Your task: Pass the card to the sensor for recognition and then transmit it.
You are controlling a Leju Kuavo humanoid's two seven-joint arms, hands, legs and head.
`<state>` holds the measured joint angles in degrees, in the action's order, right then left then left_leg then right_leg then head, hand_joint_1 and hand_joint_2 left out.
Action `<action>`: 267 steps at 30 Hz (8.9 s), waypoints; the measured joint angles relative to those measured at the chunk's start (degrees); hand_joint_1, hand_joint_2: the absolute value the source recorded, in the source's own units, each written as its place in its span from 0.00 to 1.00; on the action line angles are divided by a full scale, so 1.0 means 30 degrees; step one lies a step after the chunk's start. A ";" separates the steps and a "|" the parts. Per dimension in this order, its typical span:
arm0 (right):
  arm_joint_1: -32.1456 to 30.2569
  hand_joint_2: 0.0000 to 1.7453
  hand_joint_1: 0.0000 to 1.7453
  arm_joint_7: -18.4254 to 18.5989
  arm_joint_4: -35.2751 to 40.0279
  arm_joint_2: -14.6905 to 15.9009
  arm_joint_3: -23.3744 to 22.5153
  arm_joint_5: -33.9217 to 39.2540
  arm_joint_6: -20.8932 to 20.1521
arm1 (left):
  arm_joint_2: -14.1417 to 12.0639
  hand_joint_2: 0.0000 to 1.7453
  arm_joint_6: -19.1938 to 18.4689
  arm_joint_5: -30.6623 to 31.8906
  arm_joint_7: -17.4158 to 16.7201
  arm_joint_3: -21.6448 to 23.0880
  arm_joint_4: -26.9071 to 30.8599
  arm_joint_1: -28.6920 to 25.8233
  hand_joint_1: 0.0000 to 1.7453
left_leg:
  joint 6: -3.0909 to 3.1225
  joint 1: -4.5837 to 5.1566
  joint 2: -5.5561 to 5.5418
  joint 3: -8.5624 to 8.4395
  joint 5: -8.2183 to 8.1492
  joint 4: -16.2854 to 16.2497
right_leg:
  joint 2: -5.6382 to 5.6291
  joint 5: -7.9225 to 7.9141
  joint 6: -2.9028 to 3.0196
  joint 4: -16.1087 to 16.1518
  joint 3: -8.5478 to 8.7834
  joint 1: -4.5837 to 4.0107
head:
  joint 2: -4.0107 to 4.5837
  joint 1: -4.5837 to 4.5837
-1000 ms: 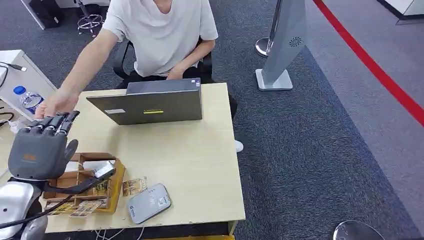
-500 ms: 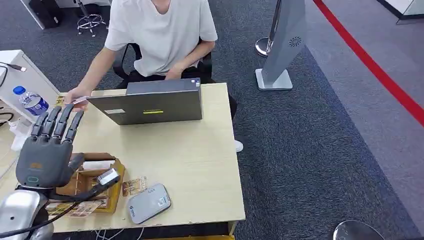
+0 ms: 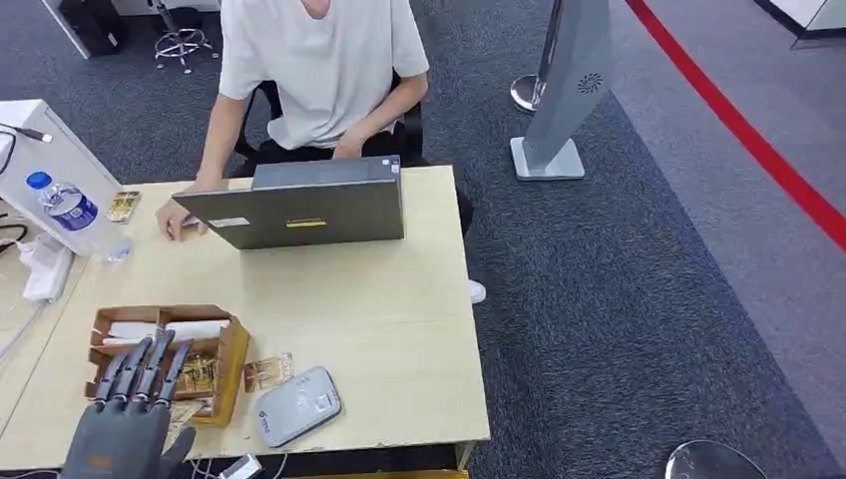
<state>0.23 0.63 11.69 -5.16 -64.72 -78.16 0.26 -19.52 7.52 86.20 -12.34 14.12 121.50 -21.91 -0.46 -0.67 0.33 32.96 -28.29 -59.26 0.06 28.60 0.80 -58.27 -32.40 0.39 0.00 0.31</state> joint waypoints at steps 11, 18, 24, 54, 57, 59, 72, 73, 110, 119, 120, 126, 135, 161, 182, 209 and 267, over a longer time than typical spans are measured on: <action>0.0056 1.00 0.00 -0.0065 0.0015 -0.0146 -0.0336 -0.0116 0.0299 | -0.0976 1.00 -0.0044 0.0000 -0.3253 0.1583 0.0847 -0.1288 0.00 | 0.0001 0.0001 -0.0005 -0.0006 0.0001 0.0000 | 0.0003 0.0000 0.0000 -0.0001 0.0014 0.0000 | 0.0007 -0.0007; 0.0076 1.00 0.00 -0.0102 0.0015 -0.0160 -0.0474 -0.0474 0.0299 | -0.0749 1.00 -0.0066 0.0000 -0.2623 0.1326 0.0737 -0.2075 0.00 | 0.0001 0.0002 -0.0004 -0.0002 -0.0001 0.0000 | 0.0004 0.0000 0.0000 0.0000 0.0017 0.0001 | 0.0007 -0.0008; 0.0085 1.00 0.00 -0.0160 0.0022 -0.0160 -0.0605 -0.0627 0.0292 | 0.0905 1.00 -0.0066 0.0000 -0.0430 -0.0965 0.0174 -0.2530 0.00 | 0.0002 0.0002 -0.0006 -0.0002 -0.0001 0.0000 | 0.0009 0.0000 0.0000 0.0000 0.0024 0.0001 | 0.0006 -0.0007; 0.0123 1.00 0.00 -0.0305 0.0044 -0.0160 -0.0751 -0.1501 0.0212 | 0.3272 1.00 0.0007 0.0000 0.0085 -0.5048 -0.2694 -0.1876 0.00 | 0.0002 0.0001 -0.0008 -0.0019 0.0000 -0.0001 | 0.0009 0.0000 0.0001 0.0000 0.0026 0.0000 | 0.0007 -0.0007; 0.0137 1.00 0.00 -0.0334 0.0044 -0.0160 -0.0751 -0.1609 0.0161 | 0.3162 1.00 0.0029 0.0000 -0.0447 -0.5048 -0.3205 -0.1611 0.00 | 0.0002 0.0001 -0.0012 -0.0020 0.0000 -0.0001 | 0.0011 0.0000 0.0001 0.0000 0.0025 0.0000 | 0.0006 -0.0007; 0.0140 1.00 0.00 -0.0349 0.0044 -0.0160 -0.0751 -0.1785 0.0139 | 0.3024 1.00 0.0073 0.0000 -0.0790 -0.5040 -0.3547 -0.1370 0.00 | 0.0002 0.0001 -0.0012 -0.0021 0.0001 0.0000 | 0.0011 0.0000 0.0001 0.0000 0.0024 0.0000 | 0.0007 -0.0015; 0.0164 1.00 0.00 -0.0437 0.0044 -0.0160 -0.0758 -0.2120 -0.0043 | 0.1698 1.00 -0.0678 0.0000 -0.3143 -0.2788 -0.4348 -0.0134 0.00 | 0.0002 0.0003 -0.0011 -0.0026 0.0002 -0.0004 | 0.0010 -0.0001 0.0001 0.0001 0.0026 0.0002 | 0.0007 -0.0007; 0.0163 1.00 0.00 -0.0408 0.0044 -0.0160 -0.0758 -0.2127 -0.0051 | 0.1596 1.00 -0.0844 0.0000 -0.3344 -0.2522 -0.4348 0.0002 0.00 | 0.0002 0.0003 -0.0011 -0.0025 0.0002 -0.0004 | 0.0010 -0.0001 0.0001 0.0001 0.0026 0.0001 | 0.0007 -0.0007; 0.0205 1.00 0.00 -0.0327 0.0080 -0.0153 -0.1239 -0.2521 -0.0138 | 0.0671 1.00 -0.2149 0.0000 -0.4687 0.0300 -0.4610 0.0834 0.00 | 0.0002 0.0002 -0.0008 -0.0021 0.0001 -0.0002 | 0.0009 -0.0001 0.0001 -0.0001 0.0027 0.0000 | 0.0007 -0.0008; 0.0219 1.00 0.00 -0.0327 0.0102 -0.0153 -0.1283 -0.2535 -0.0145 | 0.0671 1.00 -0.2222 0.0000 -0.4744 -0.0006 -0.4610 0.0583 0.00 | 0.0002 0.0002 -0.0009 -0.0021 0.0002 -0.0001 | 0.0010 -0.0001 0.0001 -0.0001 0.0029 0.0000 | 0.0007 -0.0001; 0.0219 1.00 0.00 -0.0327 0.0102 -0.0153 -0.1290 -0.2528 -0.0145 | 0.0671 1.00 -0.2229 0.0000 -0.4738 -0.0006 -0.4610 0.0575 0.00 | 0.0002 0.0002 -0.0009 -0.0021 0.0002 -0.0001 | 0.0010 -0.0001 0.0001 -0.0001 0.0029 0.0000 | 0.0000 -0.0007; 0.0221 1.00 0.00 -0.0276 0.0102 -0.0153 -0.1385 -0.2725 -0.0145 | 0.0671 1.00 -0.2375 0.0000 -0.4840 -0.0021 -0.4610 0.0560 0.00 | 0.0002 0.0002 -0.0010 -0.0020 0.0001 -0.0001 | 0.0010 -0.0001 0.0001 -0.0001 0.0029 0.0000 | 0.0007 -0.0007; 0.0222 1.00 0.00 -0.0276 0.0102 -0.0153 -0.1421 -0.2834 -0.0189 | 0.0182 1.00 -0.2492 0.0000 -0.5758 -0.0021 -0.4610 0.0645 0.00 | 0.0001 -0.0001 -0.0008 -0.0024 0.0002 0.0000 | 0.0009 0.0000 0.0002 -0.0001 0.0027 -0.0002 | 0.0007 -0.0007; 0.0221 1.00 0.00 -0.0211 0.0102 -0.0153 -0.1691 -0.2863 -0.0269 | 0.0008 1.00 -0.2397 0.0000 -0.5656 -0.0749 -0.4603 0.0791 0.00 | 0.0001 0.0000 -0.0008 -0.0023 0.0002 -0.0001 | 0.0009 -0.0001 0.0002 -0.0002 0.0028 -0.0001 | 0.0006 -0.0007; 0.0226 1.00 0.00 -0.0276 0.0102 -0.0153 -0.1698 -0.3206 -0.0466 | -0.0167 1.00 -0.2295 0.0000 -0.5415 -0.0931 -0.4712 0.2103 0.00 | 0.0001 0.0001 -0.0008 -0.0025 0.0003 -0.0002 | 0.0009 -0.0001 0.0001 -0.0002 0.0028 0.0000 | 0.0006 -0.0007; 0.0243 1.00 0.00 -0.0298 0.0102 -0.0153 -0.1756 -0.3381 -0.0495 | -0.0058 1.00 -0.2397 0.0000 -0.5211 -0.0698 -0.5324 0.2525 0.00 | 0.0001 0.0000 -0.0006 -0.0025 0.0002 -0.0002 | 0.0007 0.0000 0.0002 -0.0001 0.0024 -0.0001 | 0.0007 -0.0007; 0.0255 1.00 0.00 -0.0429 0.0102 -0.0153 -0.1858 -0.3541 -0.0575 | 0.0401 1.00 -0.2164 0.0000 -0.4403 -0.0574 -0.6096 0.2946 0.00 | 0.0001 0.0000 -0.0006 -0.0025 0.0002 -0.0002 | 0.0007 0.0000 0.0002 -0.0002 0.0021 -0.0001 | 0.0007 -0.0008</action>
<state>1.00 -0.66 12.00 -5.62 -70.29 -88.78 -1.46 -18.32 1.03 86.20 -25.55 12.39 103.21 -13.07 -0.45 -0.67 0.31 32.89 -28.28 -59.26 0.08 28.60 0.81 -58.27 -32.34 0.38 0.02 0.28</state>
